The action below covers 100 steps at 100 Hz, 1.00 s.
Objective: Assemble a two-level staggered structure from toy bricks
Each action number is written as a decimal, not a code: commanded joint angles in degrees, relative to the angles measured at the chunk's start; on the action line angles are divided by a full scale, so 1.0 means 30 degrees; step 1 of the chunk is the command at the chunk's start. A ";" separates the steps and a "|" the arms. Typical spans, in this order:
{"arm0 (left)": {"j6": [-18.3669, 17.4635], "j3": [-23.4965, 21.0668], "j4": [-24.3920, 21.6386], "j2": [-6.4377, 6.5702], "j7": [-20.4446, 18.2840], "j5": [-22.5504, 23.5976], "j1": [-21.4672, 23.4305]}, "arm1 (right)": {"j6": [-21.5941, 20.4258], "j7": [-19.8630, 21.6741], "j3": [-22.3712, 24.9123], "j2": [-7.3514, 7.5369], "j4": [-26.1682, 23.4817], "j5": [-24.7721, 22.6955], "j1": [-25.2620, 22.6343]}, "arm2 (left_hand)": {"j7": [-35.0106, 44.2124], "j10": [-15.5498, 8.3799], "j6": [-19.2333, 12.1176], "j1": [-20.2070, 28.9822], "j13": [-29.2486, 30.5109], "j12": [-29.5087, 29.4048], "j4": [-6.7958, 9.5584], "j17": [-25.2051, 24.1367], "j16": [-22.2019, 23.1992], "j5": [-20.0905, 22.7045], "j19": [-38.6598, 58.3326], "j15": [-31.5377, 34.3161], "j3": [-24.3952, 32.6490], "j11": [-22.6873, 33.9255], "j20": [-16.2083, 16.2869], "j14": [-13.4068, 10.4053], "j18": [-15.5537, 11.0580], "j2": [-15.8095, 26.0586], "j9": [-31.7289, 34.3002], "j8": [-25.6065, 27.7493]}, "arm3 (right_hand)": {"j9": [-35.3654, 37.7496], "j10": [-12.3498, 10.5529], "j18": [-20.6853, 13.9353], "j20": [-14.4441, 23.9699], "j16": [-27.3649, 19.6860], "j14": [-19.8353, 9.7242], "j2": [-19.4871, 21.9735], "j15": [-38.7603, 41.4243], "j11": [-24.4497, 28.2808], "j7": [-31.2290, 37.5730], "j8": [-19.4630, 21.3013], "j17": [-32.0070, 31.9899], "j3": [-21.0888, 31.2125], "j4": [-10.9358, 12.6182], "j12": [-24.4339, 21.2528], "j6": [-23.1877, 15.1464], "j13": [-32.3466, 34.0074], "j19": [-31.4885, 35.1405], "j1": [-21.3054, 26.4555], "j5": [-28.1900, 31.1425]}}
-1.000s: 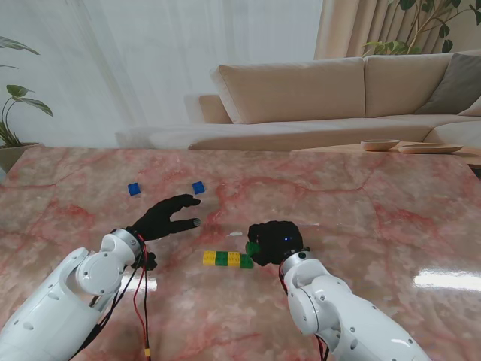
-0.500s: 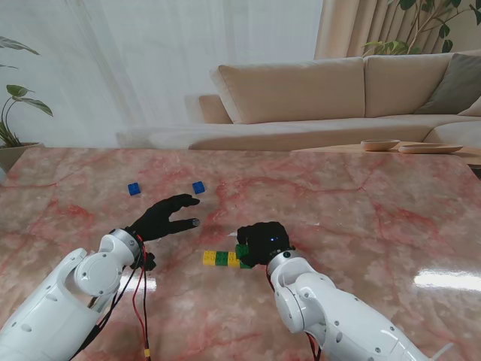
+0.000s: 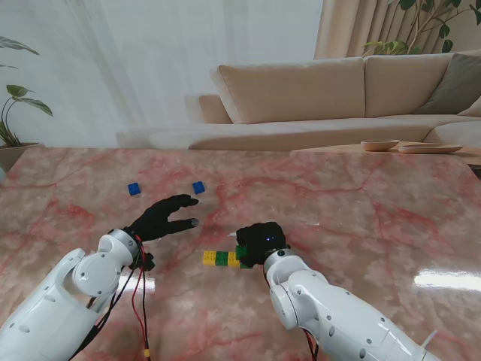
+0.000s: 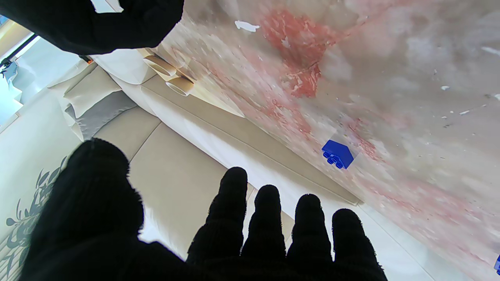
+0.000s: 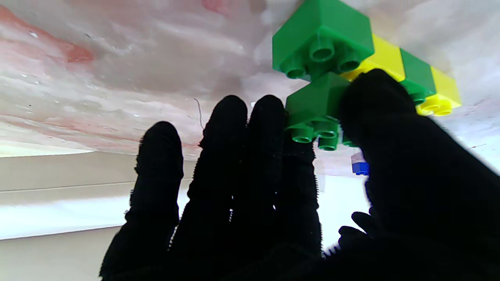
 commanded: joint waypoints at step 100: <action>0.0037 -0.0319 -0.0075 0.0067 -0.0238 -0.0106 0.0258 | 0.1270 0.1478 -0.0995 -0.0061 -0.0139 0.0358 0.0486 | -0.0329 -0.0033 0.0193 -0.0002 -0.0583 -0.0168 0.0532 -0.0116 -0.0207 0.0132 0.0347 -0.0484 -0.0619 -0.0374 -0.0246 -0.0820 -0.0411 0.0699 -0.0600 -0.0102 | -0.1548 -0.0339 -0.0433 0.0337 0.0696 -0.0210 0.1406 0.0732 0.1347 -0.2156 0.2391 -0.0903 -0.1667 0.0940 -0.1576 -0.0666 -0.1450 0.0383 -0.0290 0.1128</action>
